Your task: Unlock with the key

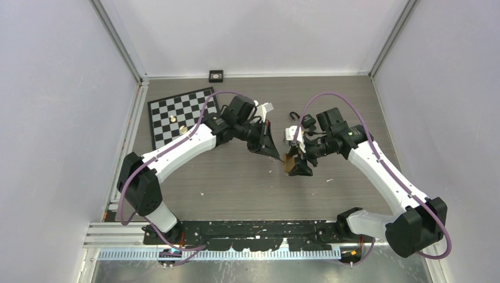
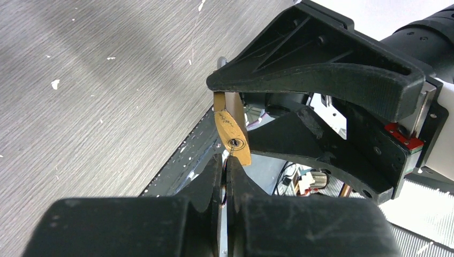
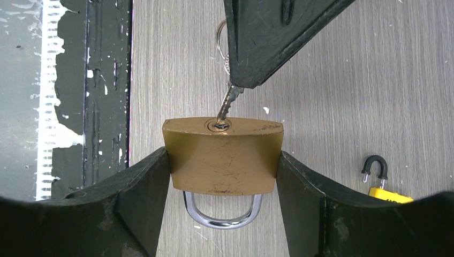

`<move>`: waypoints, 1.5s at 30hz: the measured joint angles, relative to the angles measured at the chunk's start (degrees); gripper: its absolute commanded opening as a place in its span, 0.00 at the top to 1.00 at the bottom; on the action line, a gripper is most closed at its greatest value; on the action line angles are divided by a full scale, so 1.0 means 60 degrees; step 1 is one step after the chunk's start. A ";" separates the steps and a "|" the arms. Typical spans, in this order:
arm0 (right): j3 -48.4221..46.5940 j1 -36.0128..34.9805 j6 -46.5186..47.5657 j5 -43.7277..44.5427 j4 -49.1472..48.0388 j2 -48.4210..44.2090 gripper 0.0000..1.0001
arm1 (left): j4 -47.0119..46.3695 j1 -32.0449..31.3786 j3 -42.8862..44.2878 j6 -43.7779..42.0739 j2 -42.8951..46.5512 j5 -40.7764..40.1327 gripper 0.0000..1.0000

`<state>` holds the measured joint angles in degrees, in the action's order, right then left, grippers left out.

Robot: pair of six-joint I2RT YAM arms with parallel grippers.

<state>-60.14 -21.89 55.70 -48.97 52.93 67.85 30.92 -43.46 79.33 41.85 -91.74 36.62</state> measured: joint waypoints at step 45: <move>0.0117 0.0004 -0.0324 0.0386 -0.0219 0.0033 1.00 | -0.0667 0.0157 -0.0310 0.0459 -0.0189 0.0259 1.00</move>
<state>-59.44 -21.87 53.76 -46.65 51.62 68.05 26.92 -42.52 77.47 44.60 -92.88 38.17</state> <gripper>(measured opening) 0.719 0.021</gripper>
